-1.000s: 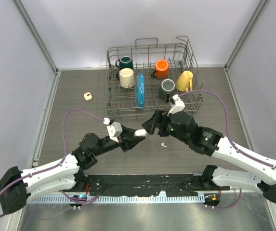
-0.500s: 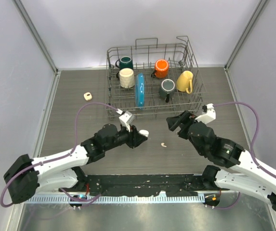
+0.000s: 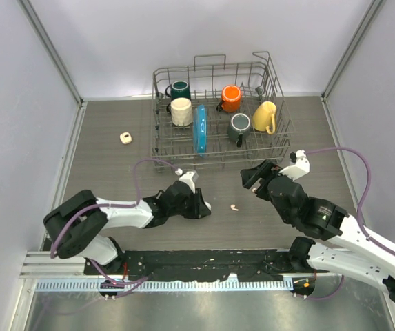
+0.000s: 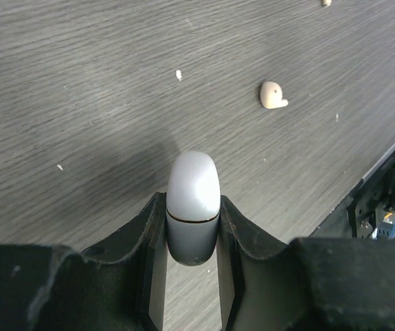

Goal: Insert the wireless bluetooth earbuds into the charging case
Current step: Place the charging case at the center of the board.

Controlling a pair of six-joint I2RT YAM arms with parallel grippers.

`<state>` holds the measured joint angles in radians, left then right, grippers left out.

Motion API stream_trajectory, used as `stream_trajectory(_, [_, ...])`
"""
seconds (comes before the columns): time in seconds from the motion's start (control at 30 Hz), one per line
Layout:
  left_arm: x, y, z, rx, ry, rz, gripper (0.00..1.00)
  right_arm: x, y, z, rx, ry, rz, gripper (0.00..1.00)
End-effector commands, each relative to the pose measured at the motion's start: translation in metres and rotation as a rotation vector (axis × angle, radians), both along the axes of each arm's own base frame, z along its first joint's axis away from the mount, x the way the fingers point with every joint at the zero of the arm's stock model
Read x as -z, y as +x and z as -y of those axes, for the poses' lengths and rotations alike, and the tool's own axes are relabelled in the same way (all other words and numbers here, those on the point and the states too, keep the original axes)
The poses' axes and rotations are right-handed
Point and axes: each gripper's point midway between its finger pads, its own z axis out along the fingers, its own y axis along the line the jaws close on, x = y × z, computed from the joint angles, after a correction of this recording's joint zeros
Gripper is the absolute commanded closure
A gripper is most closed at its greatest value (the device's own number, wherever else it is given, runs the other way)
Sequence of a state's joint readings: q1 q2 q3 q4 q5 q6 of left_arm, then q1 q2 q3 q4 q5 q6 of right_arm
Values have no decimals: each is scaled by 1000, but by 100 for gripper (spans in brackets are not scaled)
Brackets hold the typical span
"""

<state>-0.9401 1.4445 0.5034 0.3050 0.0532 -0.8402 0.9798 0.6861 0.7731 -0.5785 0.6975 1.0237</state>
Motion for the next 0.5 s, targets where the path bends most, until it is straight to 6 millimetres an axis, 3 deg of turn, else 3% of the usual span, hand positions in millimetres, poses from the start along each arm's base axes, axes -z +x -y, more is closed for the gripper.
stream_trajectory(0.0, [-22,18,28,-50,-124,-13,99,-7,3,6,28,-2,26,16])
stream_trajectory(0.47, [3,16,23,-80,-33,-90,79,-6,3,9,33,-12,31,16])
